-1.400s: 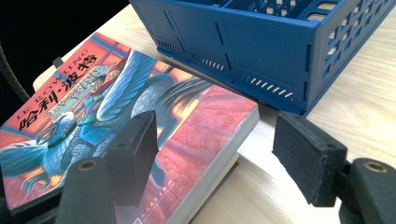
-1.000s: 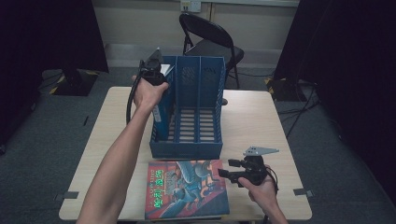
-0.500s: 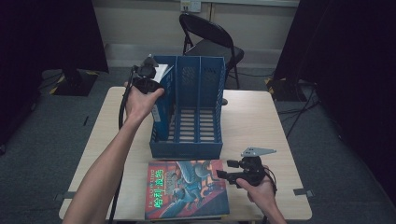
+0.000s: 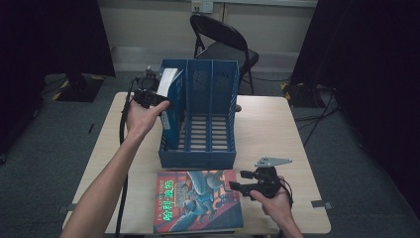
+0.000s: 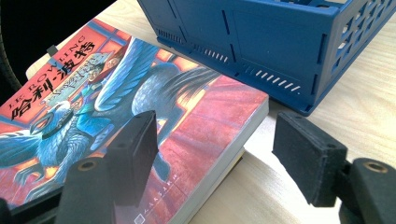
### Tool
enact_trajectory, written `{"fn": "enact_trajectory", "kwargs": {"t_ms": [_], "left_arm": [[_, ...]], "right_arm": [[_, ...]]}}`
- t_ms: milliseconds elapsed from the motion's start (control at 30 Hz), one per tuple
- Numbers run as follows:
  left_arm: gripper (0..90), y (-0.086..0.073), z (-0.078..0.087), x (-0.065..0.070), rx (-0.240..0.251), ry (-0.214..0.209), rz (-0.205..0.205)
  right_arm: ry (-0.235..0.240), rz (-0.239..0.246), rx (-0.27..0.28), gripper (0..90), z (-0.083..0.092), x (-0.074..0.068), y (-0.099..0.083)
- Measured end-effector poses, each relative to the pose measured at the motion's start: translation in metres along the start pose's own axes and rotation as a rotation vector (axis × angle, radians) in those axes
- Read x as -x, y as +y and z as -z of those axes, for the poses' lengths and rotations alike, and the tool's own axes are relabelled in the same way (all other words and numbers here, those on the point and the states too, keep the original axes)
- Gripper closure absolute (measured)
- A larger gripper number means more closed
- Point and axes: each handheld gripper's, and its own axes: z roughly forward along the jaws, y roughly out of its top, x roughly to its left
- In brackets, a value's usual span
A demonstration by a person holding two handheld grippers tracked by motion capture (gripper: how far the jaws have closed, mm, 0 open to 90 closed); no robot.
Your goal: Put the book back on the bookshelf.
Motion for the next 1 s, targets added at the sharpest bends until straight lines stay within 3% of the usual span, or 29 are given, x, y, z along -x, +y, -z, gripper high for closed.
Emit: {"fn": "enact_trajectory", "kwargs": {"t_ms": [167,200,333,700,733,833,900,933,1000], "left_arm": [[36.5,-0.011,0.004,-0.004,0.038,-0.044,-0.023],[37.1,-0.015,0.005,-0.007,0.066,-0.059,-0.033],[38.8,-0.023,0.007,-0.007,0.079,-0.073,-0.053],[35.2,-0.048,0.010,-0.018,0.144,-0.114,-0.050],[36.0,-0.054,0.010,-0.020,0.164,-0.158,-0.052],[34.3,-0.059,0.011,-0.021,0.179,-0.168,-0.054],[34.8,-0.065,0.012,-0.022,0.192,-0.197,-0.055],[39.0,-0.071,0.013,-0.021,0.202,-0.218,-0.065],[41.6,-0.074,0.013,-0.021,0.201,-0.211,-0.079]], "right_arm": [[-0.006,0.002,-0.003,30.0,-0.001,0.001,0.000],[-0.006,0.002,-0.004,29.9,-0.002,0.001,-0.001],[-0.005,0.006,-0.005,29.9,-0.003,0.000,0.000],[-0.007,0.006,-0.009,29.6,-0.005,0.000,-0.001],[-0.003,0.007,-0.007,29.1,-0.005,0.000,-0.001],[-0.003,0.008,-0.004,28.8,-0.006,0.000,-0.001],[-0.004,0.008,-0.006,28.8,-0.006,-0.001,-0.001],[-0.006,0.009,-0.010,28.8,-0.007,-0.001,-0.001],[-0.010,0.016,-0.015,28.8,-0.008,-0.001,-0.001]]}}
